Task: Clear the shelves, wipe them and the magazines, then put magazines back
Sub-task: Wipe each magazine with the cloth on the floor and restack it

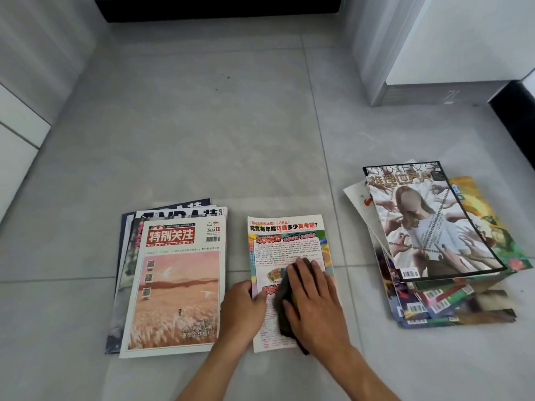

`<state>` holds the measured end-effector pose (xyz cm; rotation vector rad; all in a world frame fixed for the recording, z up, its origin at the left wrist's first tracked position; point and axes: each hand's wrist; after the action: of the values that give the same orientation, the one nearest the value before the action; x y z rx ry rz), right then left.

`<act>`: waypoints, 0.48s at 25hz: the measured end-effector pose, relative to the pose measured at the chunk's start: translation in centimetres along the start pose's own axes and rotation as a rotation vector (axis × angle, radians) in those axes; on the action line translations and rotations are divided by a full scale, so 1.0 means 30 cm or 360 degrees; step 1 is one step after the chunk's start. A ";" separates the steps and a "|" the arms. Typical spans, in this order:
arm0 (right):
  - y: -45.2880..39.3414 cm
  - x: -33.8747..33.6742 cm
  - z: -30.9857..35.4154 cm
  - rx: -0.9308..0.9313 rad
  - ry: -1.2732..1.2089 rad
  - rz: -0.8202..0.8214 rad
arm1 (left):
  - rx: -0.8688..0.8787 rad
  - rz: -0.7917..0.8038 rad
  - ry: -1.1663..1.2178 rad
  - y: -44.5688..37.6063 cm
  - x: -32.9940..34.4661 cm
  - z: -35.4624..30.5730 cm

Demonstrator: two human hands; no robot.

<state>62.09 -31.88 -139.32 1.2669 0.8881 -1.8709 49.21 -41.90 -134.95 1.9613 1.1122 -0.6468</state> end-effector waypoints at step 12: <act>-0.049 0.074 0.058 -0.0247 -0.0211 -0.0407 | 0.0068 -0.0050 0.0064 -0.010 -0.007 0.028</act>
<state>59.43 -32.95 -140.70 0.9604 1.1422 -2.0114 48.80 -42.60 -135.39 2.0044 1.1643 -0.6552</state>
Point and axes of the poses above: each hand's wrist, its own y-axis away from the middle knuckle, its own x-axis out of the palm, z = x × y, and after that the axes turned 11 degrees about -z, right-handed
